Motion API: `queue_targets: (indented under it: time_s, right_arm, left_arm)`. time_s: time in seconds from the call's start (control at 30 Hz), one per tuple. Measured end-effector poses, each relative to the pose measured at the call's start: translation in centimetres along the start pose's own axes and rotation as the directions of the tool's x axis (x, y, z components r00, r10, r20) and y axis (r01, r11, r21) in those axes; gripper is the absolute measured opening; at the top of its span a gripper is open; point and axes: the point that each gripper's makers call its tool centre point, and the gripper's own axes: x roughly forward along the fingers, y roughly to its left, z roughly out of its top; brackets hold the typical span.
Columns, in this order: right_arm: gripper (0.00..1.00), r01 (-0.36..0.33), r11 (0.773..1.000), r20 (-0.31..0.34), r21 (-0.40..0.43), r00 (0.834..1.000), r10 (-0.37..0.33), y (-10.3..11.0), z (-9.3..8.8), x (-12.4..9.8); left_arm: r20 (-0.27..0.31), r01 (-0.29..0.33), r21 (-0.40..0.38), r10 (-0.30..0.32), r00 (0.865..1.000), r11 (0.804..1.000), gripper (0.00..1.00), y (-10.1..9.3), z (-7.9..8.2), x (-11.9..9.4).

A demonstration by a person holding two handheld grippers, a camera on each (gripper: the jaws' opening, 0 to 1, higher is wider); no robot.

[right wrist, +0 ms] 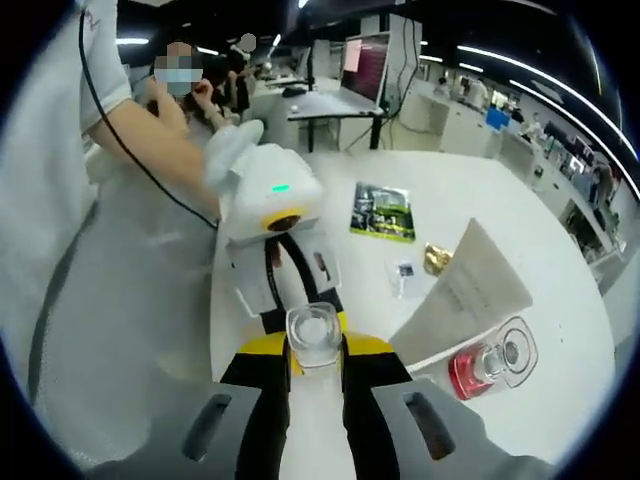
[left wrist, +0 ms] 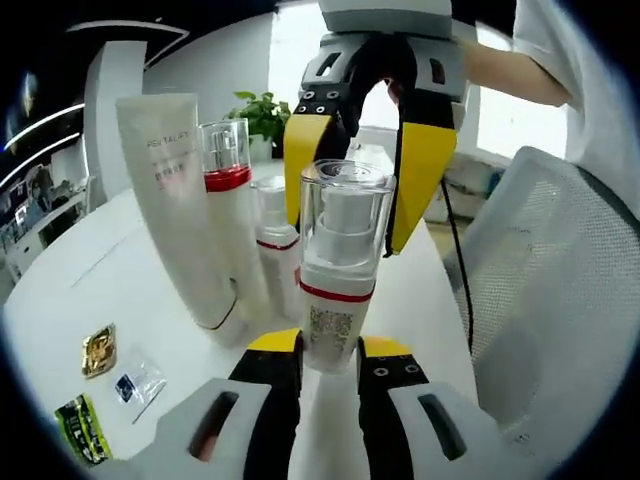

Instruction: Arrange the skincare products in the storage area until every visible bottle or jar stands upright without overlapping.

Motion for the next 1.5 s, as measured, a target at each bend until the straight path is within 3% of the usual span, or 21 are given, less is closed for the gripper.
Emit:
queue_targets:
  time_s: [0.37, 0.53, 0.73, 0.8, 1.17, 1.5]
  right_arm:
    - [0.19, 0.026, 1.0, -0.035, -0.016, 0.999, -0.027, -1.0, -1.0, 0.8]
    - [0.2, 0.033, 0.999, 0.037, 0.035, 0.999, -0.034, -1.5, 0.0, 0.5]
    - [0.24, 0.093, 0.994, 0.067, 0.058, 0.993, -0.097, -2.5, 0.3, -0.3]
    - [0.24, 0.114, 0.99, 0.102, 0.087, 0.987, -0.123, -2.9, 0.6, -1.0]
    - [0.21, 0.2, 0.953, 0.153, 0.227, 0.959, -0.238, -4.3, -0.6, -4.8]
    - [0.21, 0.216, 0.926, 0.133, 0.309, 0.955, -0.267, -3.5, -2.5, -5.2]
  left_arm:
    - [-0.011, 0.009, 0.01, -0.009, 1.0, 1.0, 0.18, 0.9, -0.8, 1.0]
    - [-0.014, 0.007, 0.015, -0.006, 1.0, 1.0, 0.18, 1.5, -1.4, 1.2]
    - [-0.011, 0.013, 0.025, -0.012, 1.0, 1.0, 0.17, 2.1, -1.4, 1.4]
    - [-0.004, 0.011, 0.022, -0.01, 1.0, 1.0, 0.17, 2.5, -1.3, 1.5]
    - [0.023, 0.033, 0.057, -0.035, 0.999, 0.998, 0.17, 4.1, -1.5, 2.2]
    - [0.024, 0.057, 0.078, -0.059, 0.998, 0.995, 0.17, 4.9, -1.6, 3.0]
